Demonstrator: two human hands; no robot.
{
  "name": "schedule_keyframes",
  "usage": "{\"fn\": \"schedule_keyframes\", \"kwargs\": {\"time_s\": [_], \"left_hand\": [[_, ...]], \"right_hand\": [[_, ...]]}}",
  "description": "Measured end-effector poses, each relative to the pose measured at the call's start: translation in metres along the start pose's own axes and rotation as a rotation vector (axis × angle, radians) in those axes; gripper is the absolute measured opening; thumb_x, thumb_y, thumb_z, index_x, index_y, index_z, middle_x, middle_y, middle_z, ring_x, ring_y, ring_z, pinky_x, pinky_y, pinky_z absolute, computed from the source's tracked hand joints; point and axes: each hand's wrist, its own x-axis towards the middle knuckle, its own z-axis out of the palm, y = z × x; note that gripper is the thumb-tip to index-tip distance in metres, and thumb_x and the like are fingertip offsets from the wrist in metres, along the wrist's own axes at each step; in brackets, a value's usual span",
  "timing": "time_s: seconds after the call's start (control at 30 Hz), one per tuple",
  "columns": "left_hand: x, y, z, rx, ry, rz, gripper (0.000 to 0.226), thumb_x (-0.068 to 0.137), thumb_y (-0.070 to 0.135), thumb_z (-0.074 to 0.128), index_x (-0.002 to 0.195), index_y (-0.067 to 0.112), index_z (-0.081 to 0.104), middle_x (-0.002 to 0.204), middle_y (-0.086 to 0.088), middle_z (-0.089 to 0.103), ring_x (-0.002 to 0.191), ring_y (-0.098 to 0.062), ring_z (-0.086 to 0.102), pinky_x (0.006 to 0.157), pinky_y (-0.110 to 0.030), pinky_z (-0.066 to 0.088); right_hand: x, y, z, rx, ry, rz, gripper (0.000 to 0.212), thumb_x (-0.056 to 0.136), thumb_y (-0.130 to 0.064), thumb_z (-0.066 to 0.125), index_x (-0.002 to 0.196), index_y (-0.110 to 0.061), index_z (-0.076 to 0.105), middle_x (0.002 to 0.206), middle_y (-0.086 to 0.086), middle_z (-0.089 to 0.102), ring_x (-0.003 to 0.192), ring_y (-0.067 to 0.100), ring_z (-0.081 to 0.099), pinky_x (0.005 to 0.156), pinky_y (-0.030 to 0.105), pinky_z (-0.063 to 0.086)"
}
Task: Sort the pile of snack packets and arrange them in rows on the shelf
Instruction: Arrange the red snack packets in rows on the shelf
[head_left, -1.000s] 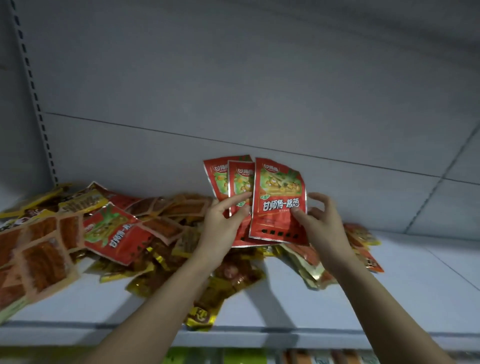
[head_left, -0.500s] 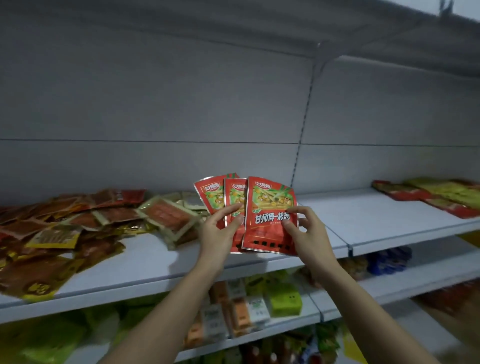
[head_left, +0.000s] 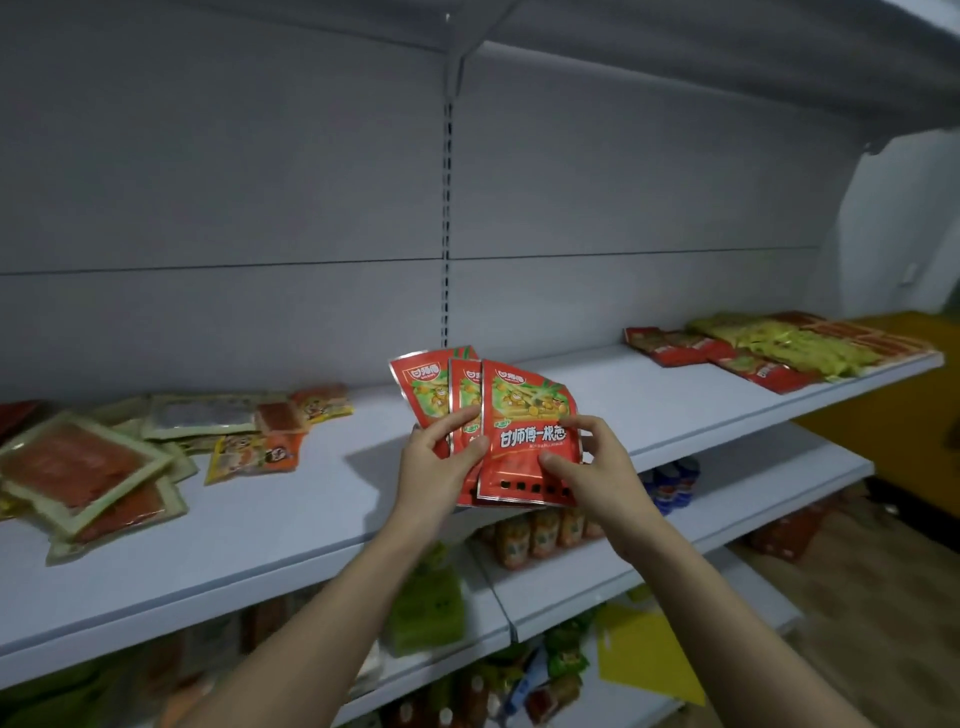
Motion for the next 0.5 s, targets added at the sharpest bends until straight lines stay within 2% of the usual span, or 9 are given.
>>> {"fn": "schedule_keyframes", "kwargs": {"time_s": [0.17,0.33,0.5], "left_hand": [[0.060,-0.046,0.070,-0.004,-0.006,-0.035,0.032,0.092,0.012,0.071,0.117,0.031,0.069,0.133,-0.005,0.055,0.111,-0.023,0.065,0.064,-0.022,0.060],[0.130,-0.083,0.159,-0.050,-0.021,-0.058,0.032,0.091,0.011,0.072,0.111,0.035,0.069,0.133,-0.006,0.054,0.115,-0.026,0.063,0.075,-0.032,0.063],[0.169,-0.109,0.232,-0.065,0.000,-0.095,0.033,0.091,0.008,0.072,0.117,0.029,0.070,0.132,-0.005,0.054,0.115,-0.024,0.063,0.070,-0.024,0.062]], "right_hand": [[0.072,0.032,-0.055,-0.045,0.038,0.070,0.044,0.094,-0.011,0.066,0.129,-0.024,0.043,0.120,0.002,0.053,0.092,0.012,0.063,0.055,0.017,0.054],[0.159,0.040,-0.126,-0.166,0.103,0.144,0.043,0.094,-0.010,0.065,0.129,-0.025,0.044,0.115,0.000,0.052,0.085,0.009,0.059,0.051,0.016,0.050],[0.217,0.055,-0.189,-0.187,0.111,0.226,0.043,0.095,-0.009,0.064,0.128,-0.027,0.044,0.110,-0.001,0.051,0.085,0.010,0.059,0.056,0.019,0.050]]}}
